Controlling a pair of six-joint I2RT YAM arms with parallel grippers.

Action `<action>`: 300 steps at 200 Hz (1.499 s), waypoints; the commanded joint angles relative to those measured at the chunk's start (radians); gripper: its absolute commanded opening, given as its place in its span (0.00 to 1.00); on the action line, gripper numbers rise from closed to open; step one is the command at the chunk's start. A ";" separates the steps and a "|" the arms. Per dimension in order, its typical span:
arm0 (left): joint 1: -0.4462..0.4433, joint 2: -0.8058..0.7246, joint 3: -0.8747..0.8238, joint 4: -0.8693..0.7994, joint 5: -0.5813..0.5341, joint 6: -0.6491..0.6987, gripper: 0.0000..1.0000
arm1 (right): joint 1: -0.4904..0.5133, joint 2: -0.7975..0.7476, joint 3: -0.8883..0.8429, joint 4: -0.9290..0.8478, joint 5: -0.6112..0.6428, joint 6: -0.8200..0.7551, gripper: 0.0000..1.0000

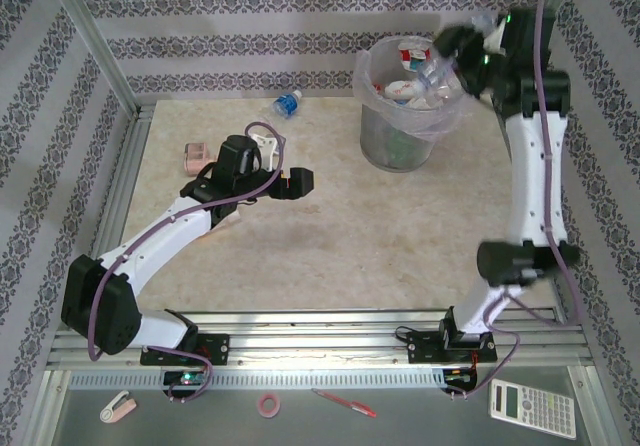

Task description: Throw the plastic bottles in the bin

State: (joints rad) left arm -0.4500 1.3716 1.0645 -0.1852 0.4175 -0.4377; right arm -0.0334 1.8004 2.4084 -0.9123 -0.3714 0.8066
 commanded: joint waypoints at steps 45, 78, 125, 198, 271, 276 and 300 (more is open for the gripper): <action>0.068 -0.052 0.000 -0.170 -0.105 -0.007 1.00 | -0.010 0.177 0.200 -0.109 -0.059 -0.030 0.87; 0.109 -0.021 0.056 -0.237 -0.174 -0.021 1.00 | -0.017 0.074 0.063 -0.076 -0.056 -0.072 0.88; 0.210 0.141 0.243 -0.308 -0.199 -0.037 1.00 | 0.002 -0.090 -0.158 -0.039 -0.094 -0.136 0.96; 0.293 0.576 0.712 -0.400 -0.228 0.126 1.00 | 0.063 -0.235 -0.431 0.001 -0.161 -0.194 0.97; 0.330 0.999 1.203 -0.485 -0.214 0.155 1.00 | 0.117 -0.228 -0.500 0.036 -0.167 -0.196 0.98; 0.330 1.027 1.234 -0.488 -0.209 0.152 1.00 | 0.120 -0.225 -0.502 0.036 -0.167 -0.196 0.98; 0.331 1.154 1.394 -0.502 -0.176 0.135 1.00 | 0.136 -0.209 -0.511 0.041 -0.171 -0.194 0.98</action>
State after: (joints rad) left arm -0.1276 2.4325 2.3245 -0.6323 0.2077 -0.3096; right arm 0.0853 1.5826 1.9118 -0.8989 -0.5186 0.6277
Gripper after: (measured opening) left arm 0.998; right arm 0.977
